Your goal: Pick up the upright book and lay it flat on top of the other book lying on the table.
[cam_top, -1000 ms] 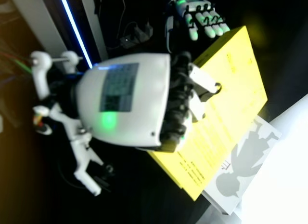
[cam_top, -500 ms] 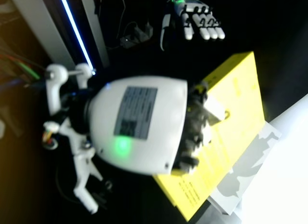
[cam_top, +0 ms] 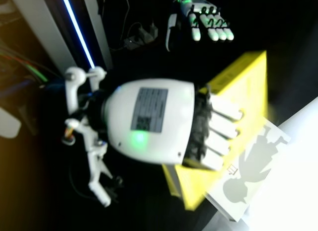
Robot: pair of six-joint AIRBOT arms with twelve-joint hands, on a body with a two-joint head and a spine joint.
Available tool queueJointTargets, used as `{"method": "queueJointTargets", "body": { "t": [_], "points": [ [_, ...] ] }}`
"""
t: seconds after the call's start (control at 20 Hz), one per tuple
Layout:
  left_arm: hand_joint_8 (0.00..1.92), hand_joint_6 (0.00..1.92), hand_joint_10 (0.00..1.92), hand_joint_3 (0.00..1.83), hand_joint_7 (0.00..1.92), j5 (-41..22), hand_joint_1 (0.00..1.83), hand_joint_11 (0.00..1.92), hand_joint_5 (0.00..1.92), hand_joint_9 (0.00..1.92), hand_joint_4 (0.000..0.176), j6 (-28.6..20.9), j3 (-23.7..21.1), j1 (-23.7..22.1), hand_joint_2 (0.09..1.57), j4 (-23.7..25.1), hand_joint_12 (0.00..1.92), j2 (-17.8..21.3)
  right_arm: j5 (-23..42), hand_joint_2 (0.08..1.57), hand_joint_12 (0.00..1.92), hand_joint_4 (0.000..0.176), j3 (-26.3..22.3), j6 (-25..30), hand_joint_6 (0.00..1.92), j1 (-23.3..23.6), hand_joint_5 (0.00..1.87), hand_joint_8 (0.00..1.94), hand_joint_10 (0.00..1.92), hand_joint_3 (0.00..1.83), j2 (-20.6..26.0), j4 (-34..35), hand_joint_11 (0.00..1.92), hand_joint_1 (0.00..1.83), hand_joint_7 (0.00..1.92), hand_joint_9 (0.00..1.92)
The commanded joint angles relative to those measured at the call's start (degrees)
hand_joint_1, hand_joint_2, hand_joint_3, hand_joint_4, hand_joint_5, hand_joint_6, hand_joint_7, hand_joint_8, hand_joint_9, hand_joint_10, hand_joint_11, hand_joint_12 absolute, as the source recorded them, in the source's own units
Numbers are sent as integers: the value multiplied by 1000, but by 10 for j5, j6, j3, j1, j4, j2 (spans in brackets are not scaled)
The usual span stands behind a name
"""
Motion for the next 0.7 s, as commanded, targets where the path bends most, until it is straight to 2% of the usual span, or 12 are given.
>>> {"method": "queueJointTargets", "body": {
  "t": [0.0,0.05,0.1,0.2,0.3,0.4,0.45,0.55,0.65],
  "points": [
    [0,0,0,3,0,-77,534,0,0,0,176,-2,0,-3,1114,10,0,4,72,1404,1921,0,-2,4,1264,1,24,1596,1889,49,6,18,234,407,127,163],
    [0,0,0,1,0,-77,552,0,0,0,176,-2,-1,-2,1111,9,0,4,72,1392,1921,0,-4,4,1185,-1,22,1482,1837,42,6,16,165,435,131,127],
    [0,0,0,1,0,-80,568,0,0,0,176,-2,-1,0,1111,6,0,4,72,1387,1921,0,-5,4,1119,-5,14,1346,1707,38,6,11,49,451,112,65],
    [0,0,0,3,0,-82,590,0,0,0,176,-2,-1,0,1118,6,0,5,72,1379,1921,0,-6,4,1029,-12,30,1084,1514,35,6,11,13,456,167,91],
    [0,0,0,2,0,-83,541,0,0,0,176,-2,-1,1,1117,5,0,5,72,1392,1921,0,-5,4,1018,-17,15,999,1482,40,6,11,26,438,168,109],
    [0,0,0,2,0,-85,538,0,0,0,165,-2,-2,2,1118,4,0,6,72,1410,1921,0,-7,4,1044,-22,4,953,1457,45,7,11,0,402,168,85],
    [0,0,0,1,0,-87,520,0,0,0,174,-2,-2,2,1115,2,0,6,72,1415,1921,0,-8,4,1055,-25,0,953,1457,46,8,11,0,394,161,70],
    [0,0,0,0,0,-88,463,0,0,0,176,-2,-3,4,1108,1,0,6,72,1413,1921,0,-8,4,1077,-34,6,956,1481,43,8,11,0,433,166,59],
    [0,0,0,0,0,-90,486,0,0,0,176,-2,-3,4,1111,0,0,7,72,1416,1921,0,-8,4,1083,-40,8,940,1475,43,8,12,0,445,163,54]
  ]
}}
